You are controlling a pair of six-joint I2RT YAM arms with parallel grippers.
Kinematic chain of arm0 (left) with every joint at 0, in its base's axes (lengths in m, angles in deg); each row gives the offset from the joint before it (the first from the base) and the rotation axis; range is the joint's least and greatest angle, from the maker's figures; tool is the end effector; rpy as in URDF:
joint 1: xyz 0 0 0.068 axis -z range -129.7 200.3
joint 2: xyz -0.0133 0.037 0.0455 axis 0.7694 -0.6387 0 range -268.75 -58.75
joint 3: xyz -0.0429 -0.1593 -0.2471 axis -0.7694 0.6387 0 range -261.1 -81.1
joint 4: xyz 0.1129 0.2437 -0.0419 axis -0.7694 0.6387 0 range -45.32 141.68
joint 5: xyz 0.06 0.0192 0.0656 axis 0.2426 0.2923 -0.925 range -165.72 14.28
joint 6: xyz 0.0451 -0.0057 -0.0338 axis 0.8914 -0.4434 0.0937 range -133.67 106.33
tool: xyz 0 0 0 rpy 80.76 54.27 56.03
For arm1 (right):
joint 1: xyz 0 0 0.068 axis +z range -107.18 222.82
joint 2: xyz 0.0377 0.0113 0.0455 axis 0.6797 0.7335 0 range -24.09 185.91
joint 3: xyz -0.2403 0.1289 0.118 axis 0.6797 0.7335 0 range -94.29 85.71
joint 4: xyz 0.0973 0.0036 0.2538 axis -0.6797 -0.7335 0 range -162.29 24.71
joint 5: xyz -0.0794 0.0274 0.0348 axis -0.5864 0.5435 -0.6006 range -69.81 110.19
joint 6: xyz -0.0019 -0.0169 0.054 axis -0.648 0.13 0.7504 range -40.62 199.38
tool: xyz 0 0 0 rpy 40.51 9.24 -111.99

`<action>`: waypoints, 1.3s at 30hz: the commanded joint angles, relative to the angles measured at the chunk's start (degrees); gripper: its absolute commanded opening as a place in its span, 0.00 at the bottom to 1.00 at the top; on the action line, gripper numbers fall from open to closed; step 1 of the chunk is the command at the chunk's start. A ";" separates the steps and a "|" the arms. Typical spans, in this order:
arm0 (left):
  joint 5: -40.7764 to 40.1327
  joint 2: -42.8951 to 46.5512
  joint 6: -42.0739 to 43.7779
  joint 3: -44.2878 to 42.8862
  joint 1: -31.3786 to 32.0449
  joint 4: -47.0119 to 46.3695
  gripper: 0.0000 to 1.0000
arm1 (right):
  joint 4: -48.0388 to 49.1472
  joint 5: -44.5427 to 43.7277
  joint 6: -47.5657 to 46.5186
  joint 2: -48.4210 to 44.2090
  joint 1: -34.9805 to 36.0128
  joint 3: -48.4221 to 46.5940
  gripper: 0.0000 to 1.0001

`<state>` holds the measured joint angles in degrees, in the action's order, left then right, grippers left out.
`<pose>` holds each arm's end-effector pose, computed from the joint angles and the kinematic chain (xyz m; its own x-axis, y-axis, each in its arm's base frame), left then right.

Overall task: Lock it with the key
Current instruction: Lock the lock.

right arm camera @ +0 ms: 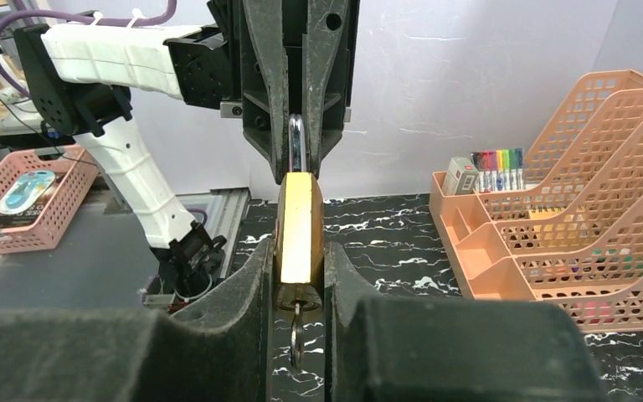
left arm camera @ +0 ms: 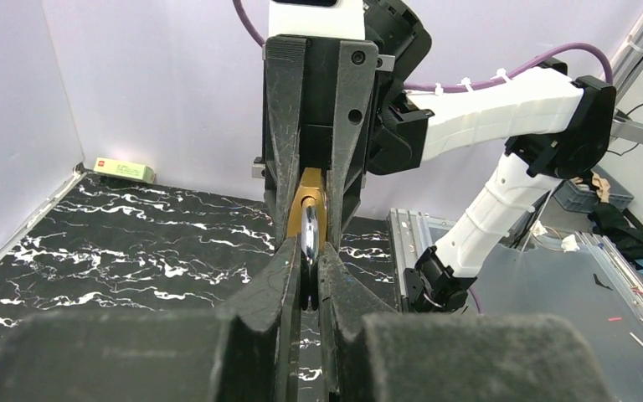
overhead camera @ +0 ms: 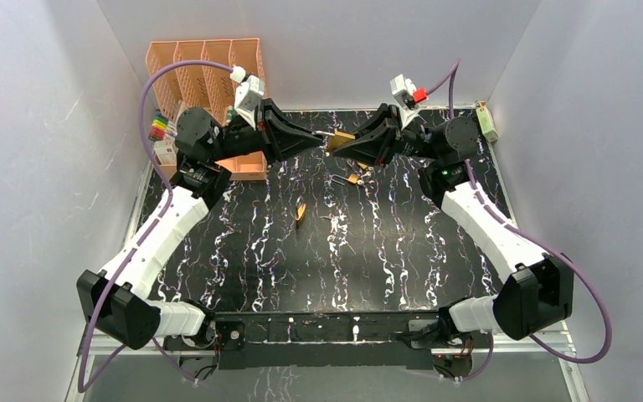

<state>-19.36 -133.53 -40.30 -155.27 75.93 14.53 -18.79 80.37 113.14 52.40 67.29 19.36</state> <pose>0.2421 -0.1526 0.4969 -0.0027 -0.2741 -0.9617 0.9972 0.0710 -0.0230 0.2502 0.1516 0.4641 -0.0191 0.2948 -0.9554 -0.9998 -0.0007 0.0198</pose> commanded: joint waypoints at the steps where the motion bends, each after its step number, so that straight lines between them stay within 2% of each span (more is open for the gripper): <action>1: -0.02 3.14 1.40 -0.76 0.22 -2.24 0.00 | 1.85 -0.37 2.29 -0.81 0.11 -3.92 0.00; 3: -0.33 3.65 3.81 -0.98 0.26 1.78 0.00 | -1.84 1.40 1.84 -1.03 -0.47 -5.78 0.00; 4: -0.91 4.10 5.82 -1.31 0.17 4.73 0.09 | -4.23 3.11 1.54 -0.95 -0.91 -7.06 0.00; 6: -3.44 5.79 11.13 -2.22 0.00 11.84 0.54 | -7.53 7.37 1.36 -0.63 -1.87 -9.16 0.00; 7: -5.91 6.78 13.02 -2.49 -0.11 14.49 0.74 | -8.01 9.14 2.13 -0.56 -2.24 -9.71 0.00; 8: -7.97 7.84 14.24 -2.49 -0.25 16.20 0.82 | -8.12 10.79 2.75 -0.55 -2.46 -10.02 0.00; 9: -8.73 8.64 15.21 -2.35 -0.49 17.00 0.84 | -8.24 12.00 3.34 -0.55 -2.60 -10.17 0.00; 11: -5.62 9.21 16.50 -2.95 -1.19 18.71 0.81 | -9.57 13.65 3.68 -0.48 -2.74 -10.65 0.00; 15: 8.42 4.97 14.67 -8.95 -2.29 22.66 0.56 | -11.55 15.17 3.92 0.13 -2.75 -11.17 0.00; 18: 13.46 2.30 8.65 -8.99 -2.44 18.58 0.48 | -10.84 15.48 4.83 0.72 -2.64 -11.09 0.00; 21: 14.83 2.11 4.24 -6.97 -2.45 12.29 0.39 | -10.03 15.33 5.52 1.15 -2.64 -11.61 0.00; 24: 14.58 1.77 4.76 -7.33 -2.47 13.71 0.42 | -10.02 14.98 5.70 1.53 -2.62 -12.31 0.00; 26: 13.32 1.68 5.82 -7.47 -2.47 16.10 0.54 | -10.06 14.66 5.68 1.79 -2.65 -12.77 0.00; 27: 13.06 1.58 5.91 -7.34 -2.45 16.43 0.56 | -10.03 14.43 5.70 1.84 -2.61 -12.86 0.00; 29: 13.03 1.28 5.41 -7.28 -2.46 16.21 0.56 | -9.83 14.29 5.82 2.27 -2.63 -13.06 0.00; 33: 13.66 0.87 2.77 -6.42 -2.44 12.71 0.46 | -9.24 14.15 6.28 2.67 -2.56 -13.17 0.00; 39: 13.79 -0.16 -0.04 -5.57 -2.50 9.24 0.51 | -9.16 14.32 6.54 3.01 -2.49 -13.64 0.00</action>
<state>-7.05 -133.33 -37.29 -161.26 73.68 27.73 -31.42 95.98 118.67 56.01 64.69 9.70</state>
